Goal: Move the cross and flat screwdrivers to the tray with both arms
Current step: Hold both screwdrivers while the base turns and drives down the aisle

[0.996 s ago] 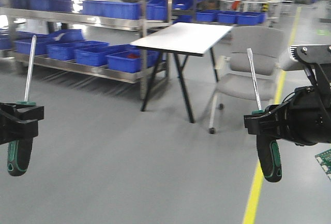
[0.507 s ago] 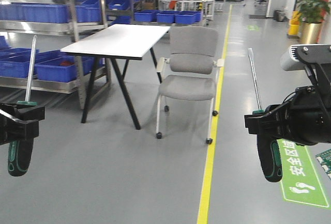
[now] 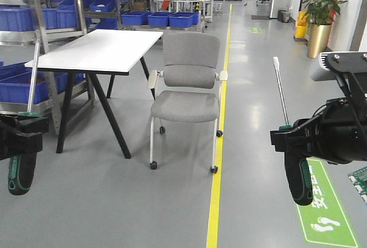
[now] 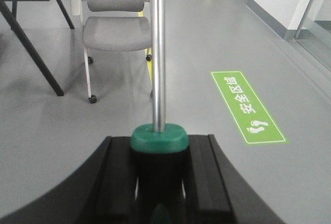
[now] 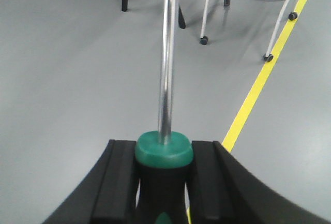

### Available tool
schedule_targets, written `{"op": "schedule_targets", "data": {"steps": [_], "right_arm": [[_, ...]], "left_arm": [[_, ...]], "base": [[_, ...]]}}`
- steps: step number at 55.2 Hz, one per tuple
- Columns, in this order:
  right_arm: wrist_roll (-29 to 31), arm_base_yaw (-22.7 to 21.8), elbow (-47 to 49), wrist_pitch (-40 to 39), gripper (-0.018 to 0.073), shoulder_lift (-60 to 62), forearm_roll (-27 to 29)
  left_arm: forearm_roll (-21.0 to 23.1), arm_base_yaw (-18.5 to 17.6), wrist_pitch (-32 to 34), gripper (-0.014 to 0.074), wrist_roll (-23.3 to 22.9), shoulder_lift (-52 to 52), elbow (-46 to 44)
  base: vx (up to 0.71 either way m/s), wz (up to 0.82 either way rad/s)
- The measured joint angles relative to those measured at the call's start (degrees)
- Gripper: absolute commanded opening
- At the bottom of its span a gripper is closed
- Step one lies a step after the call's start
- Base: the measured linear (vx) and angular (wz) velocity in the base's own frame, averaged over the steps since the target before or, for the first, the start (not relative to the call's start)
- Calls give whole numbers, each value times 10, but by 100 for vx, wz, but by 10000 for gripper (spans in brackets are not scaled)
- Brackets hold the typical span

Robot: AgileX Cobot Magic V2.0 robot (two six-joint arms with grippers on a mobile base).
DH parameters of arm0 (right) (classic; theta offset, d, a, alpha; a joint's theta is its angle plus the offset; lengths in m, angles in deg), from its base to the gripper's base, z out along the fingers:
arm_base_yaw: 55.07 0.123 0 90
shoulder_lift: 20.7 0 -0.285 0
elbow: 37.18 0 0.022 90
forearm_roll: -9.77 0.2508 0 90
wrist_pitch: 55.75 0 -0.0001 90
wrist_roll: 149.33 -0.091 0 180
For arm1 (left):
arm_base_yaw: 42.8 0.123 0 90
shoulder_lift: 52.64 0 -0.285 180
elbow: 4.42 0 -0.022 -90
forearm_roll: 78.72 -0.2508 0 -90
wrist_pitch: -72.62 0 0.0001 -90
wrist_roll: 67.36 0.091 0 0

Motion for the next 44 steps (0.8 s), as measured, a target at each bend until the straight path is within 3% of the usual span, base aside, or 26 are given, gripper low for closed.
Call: {"op": "schedule_targets", "data": {"steps": [21, 44], "right_arm": [[0, 0, 0, 1, -8, 0, -1], [0, 0, 0, 2, -8, 0, -1]], "left_arm": [[1, -1, 0, 3, 0, 0, 0], [1, -1, 0, 3, 0, 0, 0]], "base": [[45, 8], [50, 54]]}}
